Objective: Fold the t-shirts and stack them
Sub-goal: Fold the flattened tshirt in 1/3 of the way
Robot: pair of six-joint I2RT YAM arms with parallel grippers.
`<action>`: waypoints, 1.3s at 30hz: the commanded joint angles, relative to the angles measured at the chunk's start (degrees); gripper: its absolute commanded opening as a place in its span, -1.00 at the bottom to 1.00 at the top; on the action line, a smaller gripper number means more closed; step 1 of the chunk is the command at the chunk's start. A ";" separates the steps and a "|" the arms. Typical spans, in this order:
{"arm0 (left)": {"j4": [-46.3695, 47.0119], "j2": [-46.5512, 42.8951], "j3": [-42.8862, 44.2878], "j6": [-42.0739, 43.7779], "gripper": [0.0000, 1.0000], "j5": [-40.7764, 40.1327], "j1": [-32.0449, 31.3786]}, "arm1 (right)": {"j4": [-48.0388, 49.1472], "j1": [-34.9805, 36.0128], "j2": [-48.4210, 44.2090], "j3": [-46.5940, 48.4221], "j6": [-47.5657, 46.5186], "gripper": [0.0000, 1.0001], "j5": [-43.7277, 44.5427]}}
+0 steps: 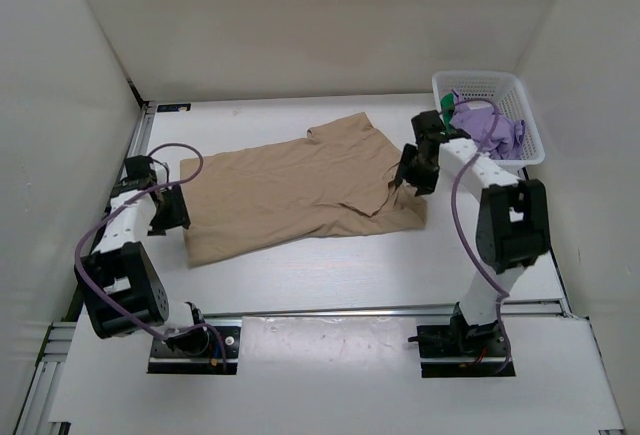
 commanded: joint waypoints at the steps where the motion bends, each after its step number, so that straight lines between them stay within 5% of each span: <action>1: -8.01 -2.16 -3.05 0.01 0.36 0.70 0.32 | -3.23 0.04 -8.03 -7.26 -1.20 0.24 1.50; 8: -6.16 -0.32 -7.38 0.01 0.38 2.45 0.32 | 3.18 -3.64 -11.74 -19.13 0.74 0.28 -1.74; 16: -3.62 5.66 -7.91 0.01 0.30 5.61 -0.20 | 10.30 -6.29 -7.26 -21.42 2.40 0.20 -4.74; 18: -3.09 7.07 -8.43 0.01 0.13 6.14 -0.21 | 10.31 -6.29 -6.46 -21.43 2.41 -0.07 -5.61; 20: -3.09 8.12 -8.43 0.01 -0.35 6.14 -0.73 | 10.83 -6.29 -5.94 -22.83 2.93 -0.26 -6.67; 22: -3.09 8.13 -8.43 0.01 -0.79 6.67 -0.73 | 10.83 -6.89 -5.94 -23.88 2.94 -0.65 -7.19; 24: -3.09 8.13 -8.43 0.01 -0.79 4.57 -0.21 | 10.83 -7.95 -6.55 -25.90 3.73 -1.00 -7.20; 33: -2.56 -1.44 -7.91 0.01 -0.79 -13.52 1.02 | 3.55 -10.24 -23.32 -36.54 7.59 -1.00 -2.99; 39: -2.56 -1.98 -6.33 0.01 -0.79 -16.09 1.02 | -0.15 -10.24 -33.53 -41.99 10.31 -1.00 -2.00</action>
